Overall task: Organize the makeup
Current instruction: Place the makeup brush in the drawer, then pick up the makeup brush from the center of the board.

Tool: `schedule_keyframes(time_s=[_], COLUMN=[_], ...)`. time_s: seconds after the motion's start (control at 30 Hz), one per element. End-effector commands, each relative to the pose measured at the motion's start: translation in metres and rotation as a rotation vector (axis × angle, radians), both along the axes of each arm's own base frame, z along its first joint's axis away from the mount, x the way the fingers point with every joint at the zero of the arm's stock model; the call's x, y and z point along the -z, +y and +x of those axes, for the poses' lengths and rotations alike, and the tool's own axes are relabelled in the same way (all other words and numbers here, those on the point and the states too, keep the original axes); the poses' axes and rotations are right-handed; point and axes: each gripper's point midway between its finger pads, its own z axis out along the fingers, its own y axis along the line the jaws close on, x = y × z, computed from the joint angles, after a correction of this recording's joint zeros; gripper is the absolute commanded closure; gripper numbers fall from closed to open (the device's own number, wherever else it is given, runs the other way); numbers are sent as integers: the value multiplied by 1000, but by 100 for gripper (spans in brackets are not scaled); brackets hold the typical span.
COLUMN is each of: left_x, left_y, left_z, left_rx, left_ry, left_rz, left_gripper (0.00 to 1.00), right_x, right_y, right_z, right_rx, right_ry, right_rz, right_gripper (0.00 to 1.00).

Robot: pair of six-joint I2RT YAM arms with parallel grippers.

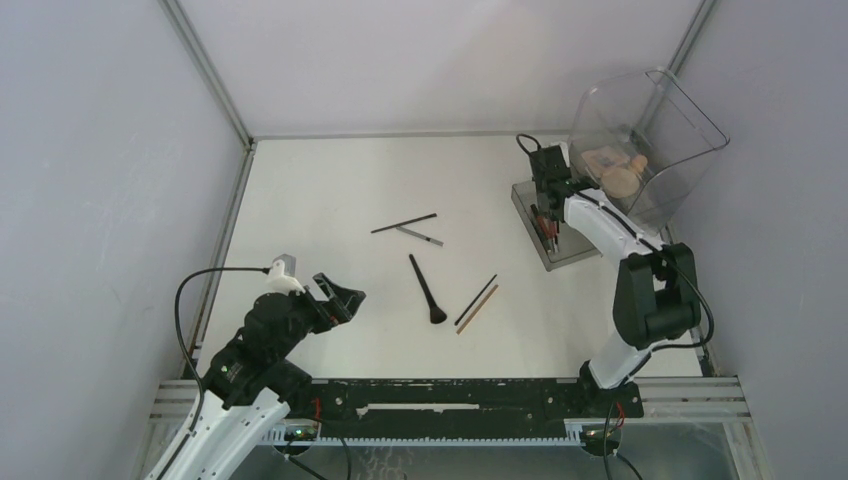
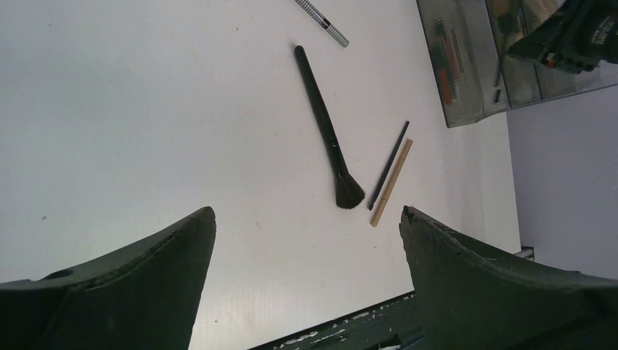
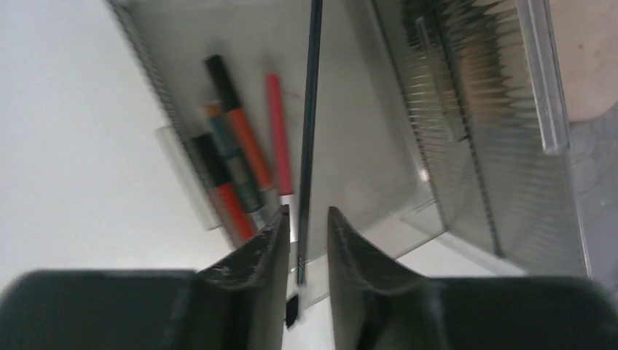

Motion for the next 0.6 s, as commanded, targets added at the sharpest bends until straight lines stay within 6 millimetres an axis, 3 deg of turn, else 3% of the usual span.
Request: schedule_keyframes(time_s=[0.0,0.1,0.17,0.27,0.47,0.57], left_x=[-11,-12,-12,-11,-13,-12], left_y=[-1,0,-1,-3,-3,-1], left_z=[2,2,3,4,5,3], left_rx=[1,-1,-2,0,1,-4], left_ry=[-31,-31,-33,-30,-34,-32], left_rz=[-10,-8,-12,-17,-20,-12], left_gripper=[0,0,0,0,0,0], right_x=[-2,-15,-27,-29,13,39], right_y=[-23,2,35,93,205,244], right_z=[19,16,9,-12,-73,-98], right_rx=[64,11,-68,-196,-371,-422], right_ry=[-32,-72,-98,-87,50,126], right_rz=[-78,-33,23,90,294,348], right_gripper=[58,54,55,56,54,40])
